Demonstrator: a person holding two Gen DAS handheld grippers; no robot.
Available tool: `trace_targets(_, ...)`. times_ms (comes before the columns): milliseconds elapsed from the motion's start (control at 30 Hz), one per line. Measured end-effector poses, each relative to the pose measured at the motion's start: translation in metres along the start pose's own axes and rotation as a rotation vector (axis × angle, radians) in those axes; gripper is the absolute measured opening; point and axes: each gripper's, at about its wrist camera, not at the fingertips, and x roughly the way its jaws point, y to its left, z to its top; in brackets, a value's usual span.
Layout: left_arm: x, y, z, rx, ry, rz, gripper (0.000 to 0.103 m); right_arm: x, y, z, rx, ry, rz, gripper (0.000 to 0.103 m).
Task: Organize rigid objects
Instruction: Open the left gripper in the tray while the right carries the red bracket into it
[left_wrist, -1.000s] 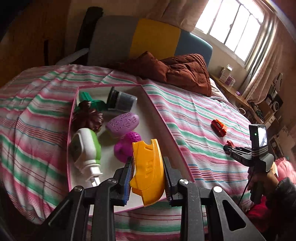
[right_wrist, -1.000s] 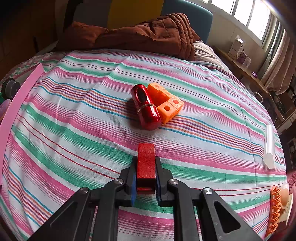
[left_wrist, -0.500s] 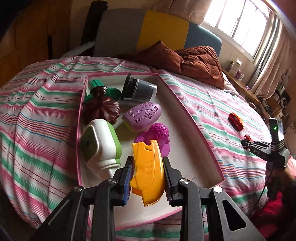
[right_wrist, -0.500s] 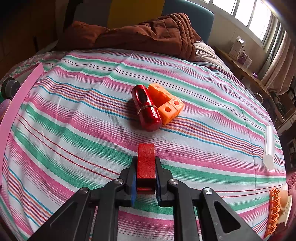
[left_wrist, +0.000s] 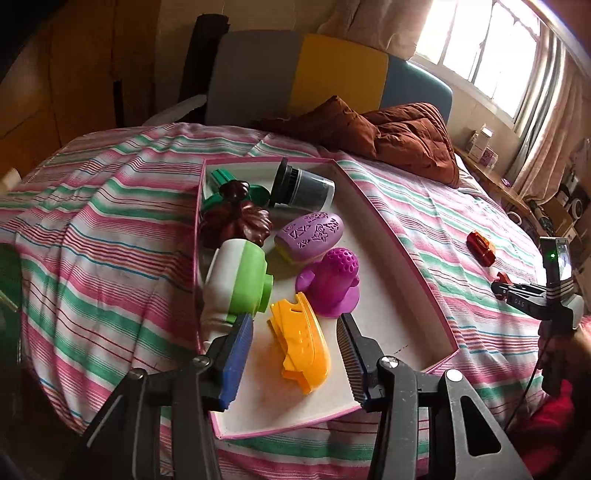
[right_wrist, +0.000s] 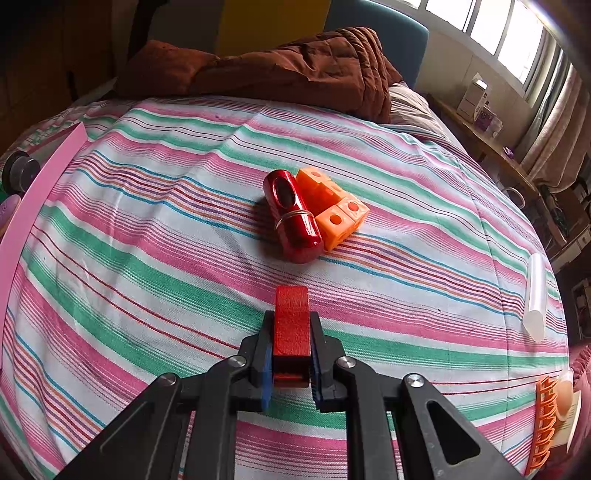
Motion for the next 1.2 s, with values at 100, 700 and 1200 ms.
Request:
trace_targets(100,-0.008,0.0,0.002,0.009,-0.015,0.044,0.048,0.0,0.002,0.0,-0.007,0.001,-0.011,0.014)
trace_targets(700,-0.031,0.015,0.0,-0.018,-0.057,0.111,0.048,-0.049,0.05,0.008,0.015,0.008,0.281,0.014)
trace_targets(1200,-0.04,0.04,-0.007,-0.082,-0.075,0.14,0.048,-0.093,0.234,0.01,-0.284,-0.014,0.57,0.014)
